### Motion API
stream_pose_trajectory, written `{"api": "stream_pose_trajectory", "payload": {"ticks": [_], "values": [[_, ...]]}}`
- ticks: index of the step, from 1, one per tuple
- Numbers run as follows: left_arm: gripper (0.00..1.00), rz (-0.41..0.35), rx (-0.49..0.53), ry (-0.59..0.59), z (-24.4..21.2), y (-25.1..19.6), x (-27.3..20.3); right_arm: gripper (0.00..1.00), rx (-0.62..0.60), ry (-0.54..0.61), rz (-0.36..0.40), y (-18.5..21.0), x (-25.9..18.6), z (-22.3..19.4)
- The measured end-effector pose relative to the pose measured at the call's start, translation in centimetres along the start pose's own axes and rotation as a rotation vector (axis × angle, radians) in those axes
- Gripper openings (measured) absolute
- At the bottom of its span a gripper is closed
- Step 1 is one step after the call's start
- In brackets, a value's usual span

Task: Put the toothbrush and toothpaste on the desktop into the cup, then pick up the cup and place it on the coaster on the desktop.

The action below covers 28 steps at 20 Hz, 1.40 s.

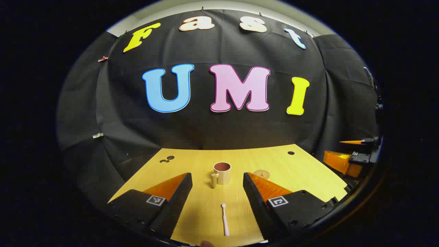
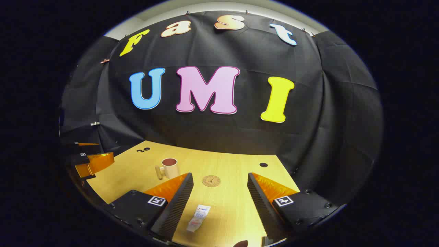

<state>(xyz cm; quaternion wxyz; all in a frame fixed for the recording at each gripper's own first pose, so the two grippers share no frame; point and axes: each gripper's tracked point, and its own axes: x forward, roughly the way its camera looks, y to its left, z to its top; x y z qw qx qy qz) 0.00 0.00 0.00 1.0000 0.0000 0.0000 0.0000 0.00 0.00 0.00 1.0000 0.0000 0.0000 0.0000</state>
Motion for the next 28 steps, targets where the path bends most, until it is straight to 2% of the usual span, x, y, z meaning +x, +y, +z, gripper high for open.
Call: {"api": "stream_pose_trajectory", "payload": {"ticks": [15,19,28], "values": [[0.93,0.001,-0.014,0.040,-1.7,0.3,0.8,0.98,-0.018,0.074,-0.003,0.6,1.4,-1.8],[0.93,0.007,-0.006,0.057,-2.6,0.7,1.1,0.98,-0.032,0.160,0.010,1.2,2.6,-3.8],[0.93,0.026,-0.038,0.100,-5.3,2.3,1.4,0.98,-0.012,0.494,0.050,4.4,4.8,-13.7]]}}
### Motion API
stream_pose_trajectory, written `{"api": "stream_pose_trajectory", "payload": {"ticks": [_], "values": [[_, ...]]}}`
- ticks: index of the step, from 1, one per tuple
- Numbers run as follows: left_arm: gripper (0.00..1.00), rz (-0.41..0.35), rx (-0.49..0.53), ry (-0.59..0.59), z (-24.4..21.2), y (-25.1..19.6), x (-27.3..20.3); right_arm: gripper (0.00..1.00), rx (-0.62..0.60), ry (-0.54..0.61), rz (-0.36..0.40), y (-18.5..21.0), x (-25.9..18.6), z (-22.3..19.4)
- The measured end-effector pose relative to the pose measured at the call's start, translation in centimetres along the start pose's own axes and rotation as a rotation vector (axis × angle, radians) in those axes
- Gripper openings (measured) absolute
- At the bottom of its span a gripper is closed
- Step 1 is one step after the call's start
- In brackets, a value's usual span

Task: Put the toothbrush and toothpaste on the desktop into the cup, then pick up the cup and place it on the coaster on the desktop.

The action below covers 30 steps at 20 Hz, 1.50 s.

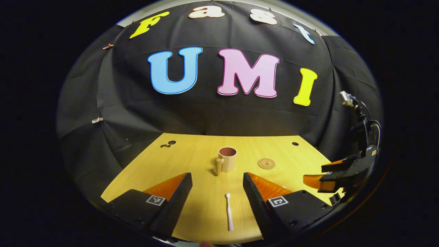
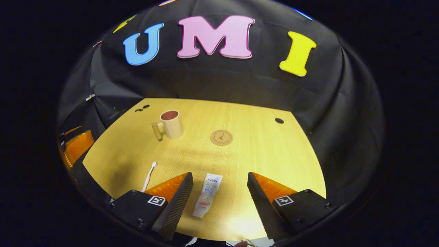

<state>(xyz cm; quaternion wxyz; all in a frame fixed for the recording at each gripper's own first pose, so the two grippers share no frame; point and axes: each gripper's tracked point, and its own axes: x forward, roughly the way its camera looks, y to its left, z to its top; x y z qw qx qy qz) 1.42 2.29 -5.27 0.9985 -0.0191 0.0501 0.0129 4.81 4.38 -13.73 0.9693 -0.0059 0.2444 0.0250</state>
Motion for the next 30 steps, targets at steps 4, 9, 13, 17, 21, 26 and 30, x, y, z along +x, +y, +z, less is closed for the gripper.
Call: {"api": "stream_pose_trajectory", "payload": {"ticks": [4,9,13,17,21,26,30], "values": [[0.93,0.009,-0.005,0.016,-1.1,0.9,0.0,0.98,0.049,0.143,0.018,1.2,2.6,-3.4],[0.93,0.021,-0.033,0.042,-2.7,1.7,0.2,0.97,0.095,0.310,0.007,2.3,6.0,-7.8],[0.93,0.038,-0.038,0.059,-3.8,2.1,0.6,0.96,0.103,0.376,0.005,2.6,7.7,-9.4],[0.93,0.053,-0.052,0.079,-4.8,2.6,0.7,0.89,0.108,0.430,-0.011,2.4,9.0,-10.4],[0.93,0.066,-0.051,0.094,-5.4,2.9,1.1,0.81,0.120,0.487,-0.008,2.8,9.7,-11.6],[0.93,0.087,-0.056,0.110,-6.2,3.2,2.0,0.64,0.128,0.509,-0.032,2.5,10.0,-11.6],[0.92,0.062,-0.071,0.156,-7.6,2.2,3.0,0.44,0.142,0.524,-0.032,2.1,9.8,-11.5]]}}
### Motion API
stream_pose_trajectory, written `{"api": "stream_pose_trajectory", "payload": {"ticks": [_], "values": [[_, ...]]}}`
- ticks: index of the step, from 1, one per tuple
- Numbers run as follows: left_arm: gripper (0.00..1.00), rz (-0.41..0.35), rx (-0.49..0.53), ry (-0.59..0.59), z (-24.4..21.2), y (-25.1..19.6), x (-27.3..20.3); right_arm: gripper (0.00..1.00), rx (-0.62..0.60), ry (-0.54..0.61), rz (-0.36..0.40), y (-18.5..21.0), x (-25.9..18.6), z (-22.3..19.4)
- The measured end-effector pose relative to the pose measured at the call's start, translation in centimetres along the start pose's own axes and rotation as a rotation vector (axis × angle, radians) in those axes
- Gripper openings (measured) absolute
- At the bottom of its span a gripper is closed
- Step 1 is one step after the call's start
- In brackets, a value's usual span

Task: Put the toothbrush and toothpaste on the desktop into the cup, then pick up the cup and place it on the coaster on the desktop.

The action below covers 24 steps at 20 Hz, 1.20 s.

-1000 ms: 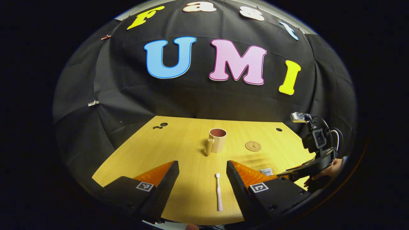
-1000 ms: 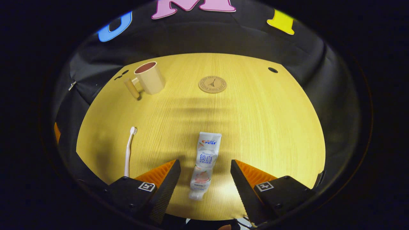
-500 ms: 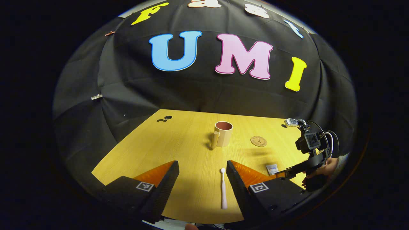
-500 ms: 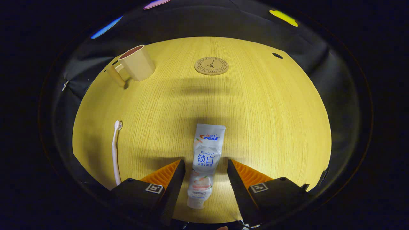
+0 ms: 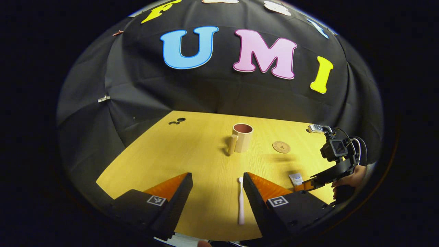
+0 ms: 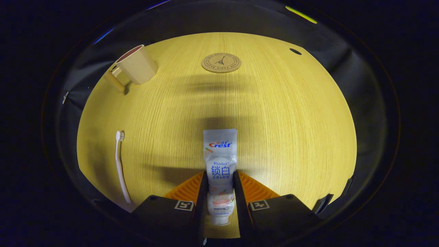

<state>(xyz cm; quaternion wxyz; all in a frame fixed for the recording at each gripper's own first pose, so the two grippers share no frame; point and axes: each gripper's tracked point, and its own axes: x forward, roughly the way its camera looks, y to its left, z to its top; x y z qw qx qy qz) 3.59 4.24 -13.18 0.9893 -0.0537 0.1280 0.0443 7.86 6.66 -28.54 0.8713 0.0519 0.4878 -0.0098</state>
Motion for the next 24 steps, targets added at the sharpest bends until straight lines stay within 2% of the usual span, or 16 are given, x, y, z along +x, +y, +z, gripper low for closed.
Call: {"api": "stream_pose_trajectory", "payload": {"ticks": [5,6,7,8,9,10,17,24], "values": [[0.90,-0.023,-0.018,0.101,-2.3,-2.0,2.3,0.33,0.006,-0.047,0.067,-0.1,-0.4,0.2],[0.90,-0.026,-0.017,0.123,-2.7,-2.4,2.5,0.32,0.016,-0.045,0.082,-0.2,-0.4,0.0],[0.89,-0.030,-0.014,0.146,-3.4,-2.8,2.9,0.38,0.028,-0.046,0.096,-0.2,-0.5,0.0],[0.88,-0.032,-0.009,0.176,-4.0,-3.2,3.4,0.27,0.034,-0.042,0.109,-0.4,-0.6,-0.2],[0.87,-0.035,-0.002,0.206,-4.7,-3.4,4.0,0.27,0.043,-0.050,0.130,-0.5,-0.9,-0.3],[0.87,-0.036,0.006,0.241,-5.6,-3.8,4.7,0.33,0.047,-0.063,0.147,-0.5,-1.2,-0.3],[0.85,-0.021,0.049,0.409,-9.5,-5.1,8.3,0.32,0.038,-0.142,0.219,-1.6,-3.5,0.6],[0.80,-0.003,0.097,0.524,-12.5,-5.0,10.3,0.32,0.058,-0.174,0.234,-3.1,-3.8,1.3]]}}
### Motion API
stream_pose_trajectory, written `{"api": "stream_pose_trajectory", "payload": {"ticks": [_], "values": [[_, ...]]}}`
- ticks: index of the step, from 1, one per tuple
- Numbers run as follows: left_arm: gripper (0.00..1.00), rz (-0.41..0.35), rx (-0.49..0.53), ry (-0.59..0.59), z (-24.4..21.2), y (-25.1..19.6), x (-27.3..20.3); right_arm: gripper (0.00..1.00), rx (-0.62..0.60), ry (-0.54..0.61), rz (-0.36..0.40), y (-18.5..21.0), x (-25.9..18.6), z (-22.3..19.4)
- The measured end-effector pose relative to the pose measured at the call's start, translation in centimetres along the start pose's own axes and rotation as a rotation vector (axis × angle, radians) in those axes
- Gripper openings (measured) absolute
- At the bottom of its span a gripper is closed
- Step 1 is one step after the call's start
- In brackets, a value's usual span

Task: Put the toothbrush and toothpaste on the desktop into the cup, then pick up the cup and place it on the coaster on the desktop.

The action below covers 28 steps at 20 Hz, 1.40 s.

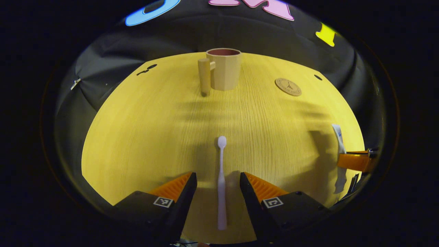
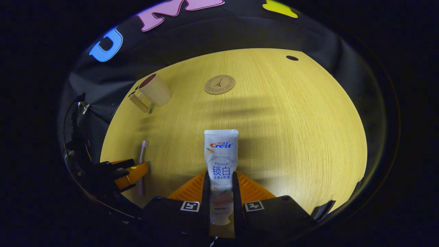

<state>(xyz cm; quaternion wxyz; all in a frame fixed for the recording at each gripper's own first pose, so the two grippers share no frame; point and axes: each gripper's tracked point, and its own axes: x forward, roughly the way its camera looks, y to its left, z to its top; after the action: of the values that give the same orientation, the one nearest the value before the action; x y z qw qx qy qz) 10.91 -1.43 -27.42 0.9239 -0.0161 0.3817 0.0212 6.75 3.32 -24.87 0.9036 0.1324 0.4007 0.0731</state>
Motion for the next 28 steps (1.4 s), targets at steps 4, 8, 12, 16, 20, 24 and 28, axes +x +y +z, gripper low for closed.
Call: {"api": "stream_pose_trajectory", "payload": {"ticks": [4,8,12,16,20,24,28], "values": [[0.73,-0.002,-0.002,0.000,0.5,0.0,0.3,0.32,-0.001,-0.012,-0.002,-0.6,-0.3,0.1],[0.50,-0.005,0.011,0.011,0.4,0.4,0.5,0.32,0.001,-0.022,0.003,-0.5,-0.5,0.2],[0.14,-0.013,-0.006,0.005,0.6,0.9,0.5,0.32,0.001,-0.036,0.008,0.2,-0.8,0.2],[0.07,-0.083,-0.021,-0.020,0.8,0.9,0.3,0.32,-0.008,-0.061,0.013,1.0,-1.3,0.5],[0.07,-0.150,-0.071,-0.103,1.7,1.8,-1.0,0.32,-0.006,-0.125,0.027,2.7,-2.3,1.7],[0.06,-0.228,-0.070,-0.173,3.1,2.0,-3.7,0.32,-0.005,-0.209,0.058,5.0,-3.6,3.6],[0.06,-0.349,-0.144,-0.236,4.8,1.8,-7.0,0.32,-0.032,-0.324,0.115,8.8,-5.4,6.9]]}}
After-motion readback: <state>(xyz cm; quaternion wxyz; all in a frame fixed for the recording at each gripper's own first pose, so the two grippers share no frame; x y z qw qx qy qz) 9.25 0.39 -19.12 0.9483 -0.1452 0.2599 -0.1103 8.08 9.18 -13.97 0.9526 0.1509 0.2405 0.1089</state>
